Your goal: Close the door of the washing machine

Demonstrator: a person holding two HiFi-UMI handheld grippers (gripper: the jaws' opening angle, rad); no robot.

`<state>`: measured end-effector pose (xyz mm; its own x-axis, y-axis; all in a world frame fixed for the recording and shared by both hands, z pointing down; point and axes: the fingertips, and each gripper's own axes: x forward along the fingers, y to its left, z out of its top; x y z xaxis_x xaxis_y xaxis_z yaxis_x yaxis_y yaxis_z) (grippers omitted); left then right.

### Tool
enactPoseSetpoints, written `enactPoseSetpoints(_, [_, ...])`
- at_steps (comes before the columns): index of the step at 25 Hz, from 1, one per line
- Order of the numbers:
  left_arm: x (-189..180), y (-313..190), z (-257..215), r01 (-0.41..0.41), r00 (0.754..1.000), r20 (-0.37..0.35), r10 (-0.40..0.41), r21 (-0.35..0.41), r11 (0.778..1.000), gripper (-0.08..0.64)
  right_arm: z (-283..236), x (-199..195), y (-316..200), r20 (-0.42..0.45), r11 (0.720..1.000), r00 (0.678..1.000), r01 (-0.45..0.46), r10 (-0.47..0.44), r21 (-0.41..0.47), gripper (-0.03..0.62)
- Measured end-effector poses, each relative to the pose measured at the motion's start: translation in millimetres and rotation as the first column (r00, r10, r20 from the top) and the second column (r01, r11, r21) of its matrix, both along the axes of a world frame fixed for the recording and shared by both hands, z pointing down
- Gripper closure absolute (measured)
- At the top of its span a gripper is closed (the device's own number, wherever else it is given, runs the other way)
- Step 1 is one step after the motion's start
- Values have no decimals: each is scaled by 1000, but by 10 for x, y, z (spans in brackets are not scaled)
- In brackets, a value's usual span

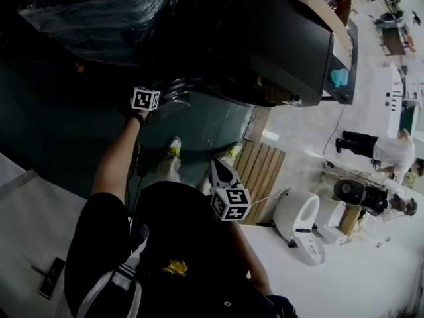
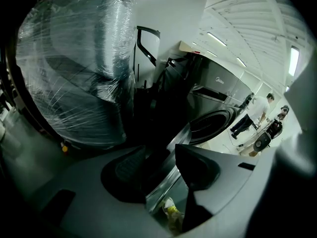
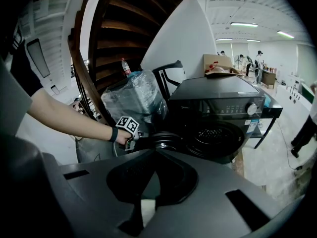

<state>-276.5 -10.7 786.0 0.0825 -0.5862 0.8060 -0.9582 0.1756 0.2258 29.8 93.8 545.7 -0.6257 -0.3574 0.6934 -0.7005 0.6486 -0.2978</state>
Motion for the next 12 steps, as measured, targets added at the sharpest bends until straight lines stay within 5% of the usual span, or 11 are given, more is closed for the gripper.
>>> enactPoseSetpoints(12, [593, 311, 41, -79, 997, -19, 78, -62, 995, 371, 82, 641, -567, 0, 976, 976, -219, 219, 16, 566])
